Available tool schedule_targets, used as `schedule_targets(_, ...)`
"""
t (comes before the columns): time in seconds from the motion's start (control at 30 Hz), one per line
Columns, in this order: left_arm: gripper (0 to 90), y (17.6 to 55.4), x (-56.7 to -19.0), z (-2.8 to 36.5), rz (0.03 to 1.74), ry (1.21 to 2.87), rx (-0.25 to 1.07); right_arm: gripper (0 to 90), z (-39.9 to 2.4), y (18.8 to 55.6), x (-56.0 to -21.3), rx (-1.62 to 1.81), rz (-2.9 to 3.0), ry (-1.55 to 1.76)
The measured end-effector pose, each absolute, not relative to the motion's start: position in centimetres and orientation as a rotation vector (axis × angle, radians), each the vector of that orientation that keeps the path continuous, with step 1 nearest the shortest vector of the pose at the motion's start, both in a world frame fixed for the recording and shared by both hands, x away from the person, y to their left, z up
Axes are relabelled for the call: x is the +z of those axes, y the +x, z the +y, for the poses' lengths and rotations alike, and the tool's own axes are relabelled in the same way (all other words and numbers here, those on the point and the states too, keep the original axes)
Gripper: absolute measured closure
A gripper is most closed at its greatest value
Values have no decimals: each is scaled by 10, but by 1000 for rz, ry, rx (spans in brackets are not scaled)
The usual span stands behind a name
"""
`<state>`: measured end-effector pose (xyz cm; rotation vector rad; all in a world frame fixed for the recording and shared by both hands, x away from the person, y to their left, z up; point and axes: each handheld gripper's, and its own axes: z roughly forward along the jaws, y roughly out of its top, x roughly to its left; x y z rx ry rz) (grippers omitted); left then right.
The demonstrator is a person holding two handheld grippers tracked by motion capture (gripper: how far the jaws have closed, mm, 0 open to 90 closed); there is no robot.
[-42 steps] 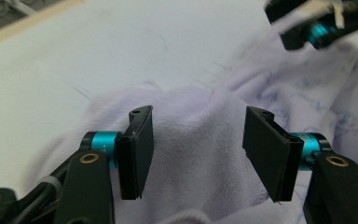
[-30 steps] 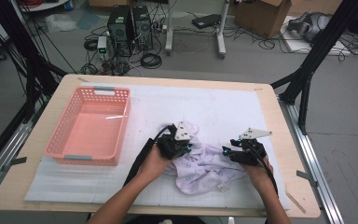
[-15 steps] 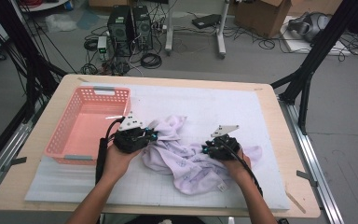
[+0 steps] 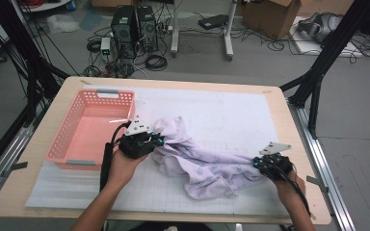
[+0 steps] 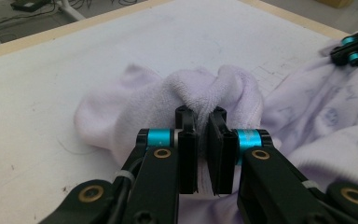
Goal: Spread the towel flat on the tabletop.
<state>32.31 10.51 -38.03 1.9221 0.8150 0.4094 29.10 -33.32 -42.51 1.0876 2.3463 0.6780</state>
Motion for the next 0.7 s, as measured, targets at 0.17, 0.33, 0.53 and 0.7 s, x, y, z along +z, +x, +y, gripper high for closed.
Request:
schedule_targets(0.17,831,326,-384,103,831,1924,404,844,-355,275,-421,656,2304,1158)
schedule_targets(0.33,824,326,-384,103,847,1915,410,624,-335,282,-407,832,2262,1086)
schedule_targets(0.53,795,326,-387,104,857,1902,397,602,-282,319,-406,871,2348,981)
schedule_targets(0.7,788,325,-389,105,858,1898,393,571,-242,349,-429,912,2499,974)
